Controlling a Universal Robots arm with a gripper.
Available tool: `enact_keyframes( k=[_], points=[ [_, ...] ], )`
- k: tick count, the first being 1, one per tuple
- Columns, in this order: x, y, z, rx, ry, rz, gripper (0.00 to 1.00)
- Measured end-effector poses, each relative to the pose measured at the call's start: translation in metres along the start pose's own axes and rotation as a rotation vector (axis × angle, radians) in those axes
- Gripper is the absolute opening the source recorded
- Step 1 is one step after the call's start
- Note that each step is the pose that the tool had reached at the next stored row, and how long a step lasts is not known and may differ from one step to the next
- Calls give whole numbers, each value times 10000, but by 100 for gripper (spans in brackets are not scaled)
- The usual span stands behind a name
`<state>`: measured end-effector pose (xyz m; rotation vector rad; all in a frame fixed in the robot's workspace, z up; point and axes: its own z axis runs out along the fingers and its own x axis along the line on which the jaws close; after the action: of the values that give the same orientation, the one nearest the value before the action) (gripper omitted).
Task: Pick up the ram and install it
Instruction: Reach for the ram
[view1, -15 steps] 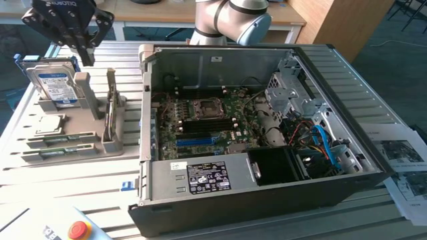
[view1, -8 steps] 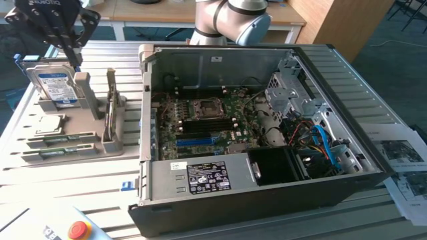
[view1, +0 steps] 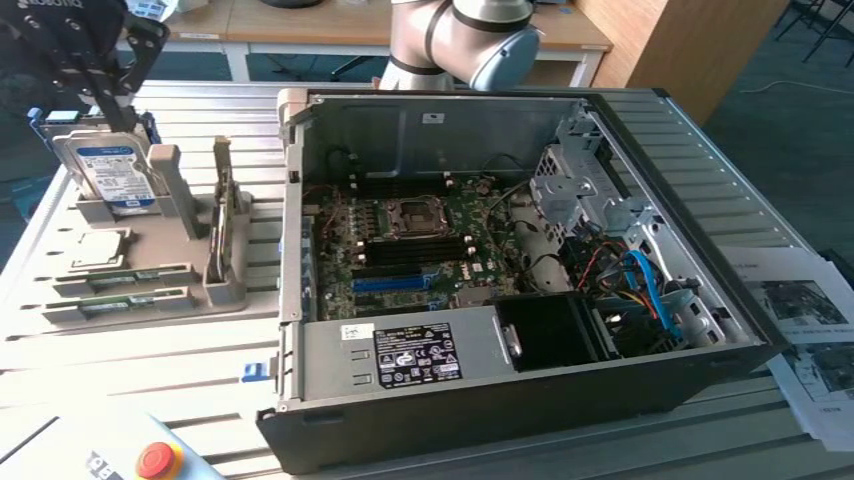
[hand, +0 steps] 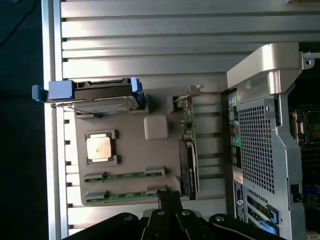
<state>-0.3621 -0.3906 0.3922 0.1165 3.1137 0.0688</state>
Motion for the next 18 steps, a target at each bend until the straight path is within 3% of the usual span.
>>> enact_keyframes(
  k=[18],
  points=[
    [498, -23, -12, 0, 0, 1, 10]
  ],
)
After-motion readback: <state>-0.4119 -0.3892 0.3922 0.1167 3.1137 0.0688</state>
